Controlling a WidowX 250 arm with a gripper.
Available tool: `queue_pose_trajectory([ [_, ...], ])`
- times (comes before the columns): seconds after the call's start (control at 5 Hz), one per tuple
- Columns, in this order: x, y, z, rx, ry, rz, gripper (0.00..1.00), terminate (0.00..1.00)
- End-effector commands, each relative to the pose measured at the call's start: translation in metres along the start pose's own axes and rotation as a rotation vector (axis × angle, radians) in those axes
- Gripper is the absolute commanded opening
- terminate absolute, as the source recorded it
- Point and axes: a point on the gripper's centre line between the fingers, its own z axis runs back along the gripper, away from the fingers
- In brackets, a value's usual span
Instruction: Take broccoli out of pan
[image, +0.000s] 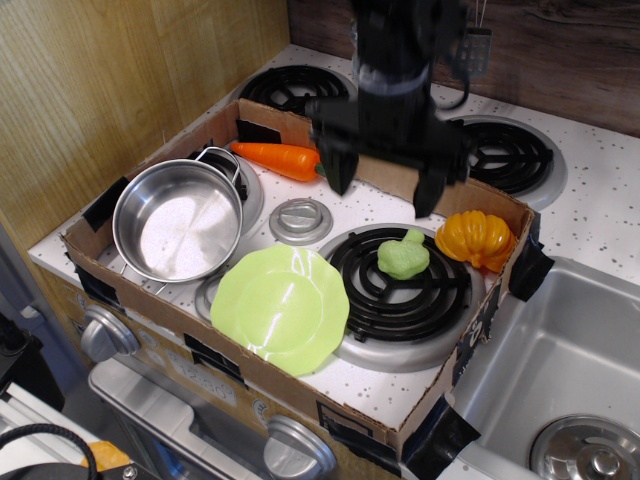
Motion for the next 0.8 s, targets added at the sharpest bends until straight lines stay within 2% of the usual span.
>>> queue_pose_trajectory([
  [0.0,0.0235,0.0092,0.0427,-0.032,-0.015,0.012,1.0,0.0],
  [0.4,0.0235,0.0092,0.0427,-0.032,-0.015,0.012,1.0,0.0],
  [0.6,0.0235,0.0092,0.0427,-0.032,-0.015,0.012,1.0,1.0],
])
